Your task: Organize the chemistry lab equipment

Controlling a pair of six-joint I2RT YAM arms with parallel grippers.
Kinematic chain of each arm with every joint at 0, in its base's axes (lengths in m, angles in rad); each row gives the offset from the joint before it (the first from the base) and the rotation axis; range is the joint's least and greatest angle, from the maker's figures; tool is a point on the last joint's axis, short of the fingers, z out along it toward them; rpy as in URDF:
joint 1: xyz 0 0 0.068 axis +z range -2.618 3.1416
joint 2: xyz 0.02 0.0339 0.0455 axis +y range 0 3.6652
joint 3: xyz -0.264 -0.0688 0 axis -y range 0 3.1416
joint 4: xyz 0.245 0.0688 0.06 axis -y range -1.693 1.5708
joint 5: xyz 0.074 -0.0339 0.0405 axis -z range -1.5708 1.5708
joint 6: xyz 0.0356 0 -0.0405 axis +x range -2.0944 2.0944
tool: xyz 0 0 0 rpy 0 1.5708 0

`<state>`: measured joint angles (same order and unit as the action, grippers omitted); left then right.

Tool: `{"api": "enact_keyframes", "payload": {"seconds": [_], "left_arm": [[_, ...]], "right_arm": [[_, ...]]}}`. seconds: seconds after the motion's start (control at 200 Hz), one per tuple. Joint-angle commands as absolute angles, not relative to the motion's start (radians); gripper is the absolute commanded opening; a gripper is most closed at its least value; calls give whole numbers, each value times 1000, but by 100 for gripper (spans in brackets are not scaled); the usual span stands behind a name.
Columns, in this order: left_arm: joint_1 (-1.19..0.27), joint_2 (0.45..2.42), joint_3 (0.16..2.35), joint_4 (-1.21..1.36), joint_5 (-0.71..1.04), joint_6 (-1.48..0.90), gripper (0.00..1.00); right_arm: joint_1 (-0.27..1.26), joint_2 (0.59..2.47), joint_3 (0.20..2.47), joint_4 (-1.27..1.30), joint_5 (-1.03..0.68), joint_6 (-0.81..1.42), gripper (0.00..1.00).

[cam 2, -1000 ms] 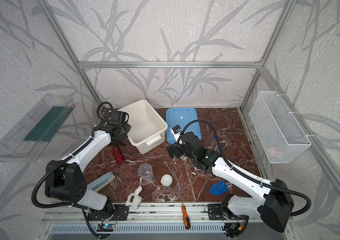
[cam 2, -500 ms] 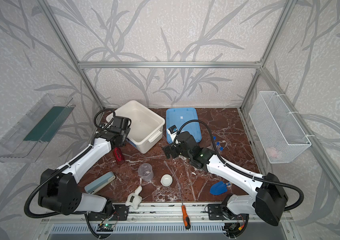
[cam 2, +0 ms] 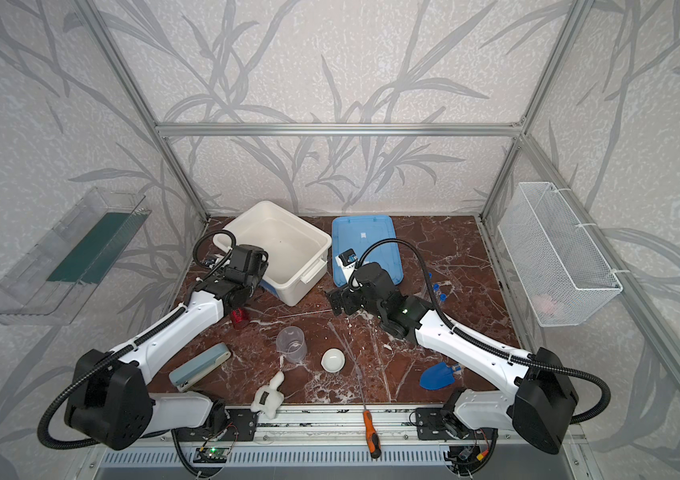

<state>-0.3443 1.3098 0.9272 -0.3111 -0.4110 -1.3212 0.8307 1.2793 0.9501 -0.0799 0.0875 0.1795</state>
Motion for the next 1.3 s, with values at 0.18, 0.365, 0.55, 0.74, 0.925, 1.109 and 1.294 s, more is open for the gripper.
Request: {"api": "enact_keyframes", "payload": {"seconds": [0.18, 0.365, 0.55, 0.74, 0.925, 1.109, 1.294], "left_arm": [[-432, 1287, 910, -316, -353, -1310, 77], [-485, 1362, 958, -280, -348, -1305, 77], [-557, 1450, 1035, -244, -345, -1303, 77], [-604, 1561, 1107, -212, -313, -1315, 77], [-662, 1643, 1192, -177, -302, -1317, 77], [-670, 1742, 1316, -143, -248, -1304, 77], [-672, 1751, 1351, -148, -250, -1300, 80]], "right_arm": [[836, 1244, 955, -75, 116, 172, 99], [836, 1230, 952, -89, 123, 169, 99], [836, 1225, 951, -90, 141, 159, 99], [836, 1205, 936, -89, 184, 146, 99], [834, 1177, 917, -92, 239, 140, 99], [834, 1123, 885, -75, 311, 169, 99], [830, 1046, 835, -51, 397, 196, 99]]}}
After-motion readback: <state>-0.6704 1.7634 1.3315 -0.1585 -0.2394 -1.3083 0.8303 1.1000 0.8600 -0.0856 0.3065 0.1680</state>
